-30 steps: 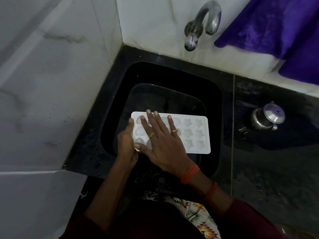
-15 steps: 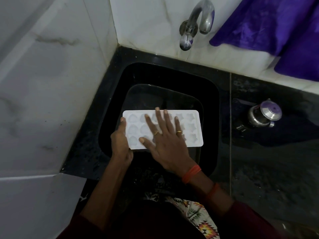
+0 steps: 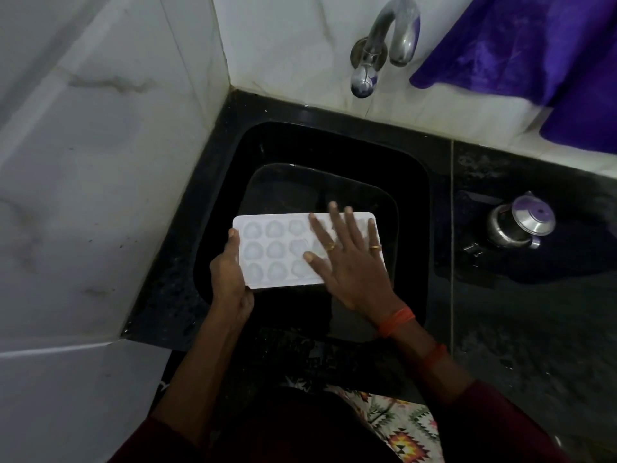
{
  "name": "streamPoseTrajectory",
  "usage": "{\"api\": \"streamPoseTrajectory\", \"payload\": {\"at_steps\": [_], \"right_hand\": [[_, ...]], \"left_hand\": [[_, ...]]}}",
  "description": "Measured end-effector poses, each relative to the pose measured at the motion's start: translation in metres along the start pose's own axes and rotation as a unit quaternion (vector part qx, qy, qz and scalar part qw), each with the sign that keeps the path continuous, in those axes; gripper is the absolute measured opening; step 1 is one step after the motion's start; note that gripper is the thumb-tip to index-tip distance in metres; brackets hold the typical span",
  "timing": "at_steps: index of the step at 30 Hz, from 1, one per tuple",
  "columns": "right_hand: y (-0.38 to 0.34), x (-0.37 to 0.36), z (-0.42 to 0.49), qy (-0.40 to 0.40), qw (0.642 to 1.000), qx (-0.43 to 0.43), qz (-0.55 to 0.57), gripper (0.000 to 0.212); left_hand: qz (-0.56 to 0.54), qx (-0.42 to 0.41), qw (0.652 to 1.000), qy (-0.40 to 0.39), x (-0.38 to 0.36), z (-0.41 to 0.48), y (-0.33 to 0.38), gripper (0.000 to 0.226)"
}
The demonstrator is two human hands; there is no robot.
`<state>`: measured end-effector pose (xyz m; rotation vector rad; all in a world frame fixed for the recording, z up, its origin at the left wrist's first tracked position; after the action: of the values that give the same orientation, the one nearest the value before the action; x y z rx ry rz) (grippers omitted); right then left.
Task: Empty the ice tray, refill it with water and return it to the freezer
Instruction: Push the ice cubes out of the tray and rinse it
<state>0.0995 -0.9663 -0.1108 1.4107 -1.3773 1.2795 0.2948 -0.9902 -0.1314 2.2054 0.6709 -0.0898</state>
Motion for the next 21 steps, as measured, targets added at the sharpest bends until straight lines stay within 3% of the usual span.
{"api": "streamPoseTrajectory", "payload": {"at_steps": [4,7,10,14,16,21], "right_hand": [[0.032,0.003,-0.002,0.005,0.999,-0.046,-0.007,0.066],[0.048,0.002,0.002,0.020,0.984,-0.054,0.167,0.061],[0.063,-0.003,0.011,0.062,0.903,-0.078,0.418,0.048],[0.086,-0.014,0.026,0.026,0.774,-0.201,0.600,0.032],[0.094,-0.019,0.032,0.015,0.727,-0.223,0.649,0.031],[0.101,-0.025,0.037,-0.019,0.655,-0.254,0.711,0.028]], "left_hand": [[0.006,-0.005,1.000,-0.008,-0.002,0.001,0.004,0.041],[0.010,-0.003,1.000,-0.023,-0.006,0.002,0.006,0.041],[0.024,0.007,0.998,-0.057,-0.010,0.003,0.008,0.047],[0.007,0.031,0.993,-0.116,-0.012,0.006,0.009,0.047],[-0.014,0.055,0.990,-0.127,-0.011,0.008,0.010,0.043],[-0.018,0.112,0.986,-0.119,-0.008,0.018,0.007,0.033]]}}
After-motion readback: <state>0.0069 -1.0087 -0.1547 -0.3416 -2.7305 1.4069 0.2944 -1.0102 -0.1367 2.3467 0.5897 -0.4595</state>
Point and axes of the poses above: each hand's wrist, its own z-axis towards the middle knuckle, its own x-axis out of the back of the hand, y = z × x, the point moved 1 cm from there along z, towards the middle knuckle, and after that the axes turned 4 degrees about -y, right-handed, at the moved point
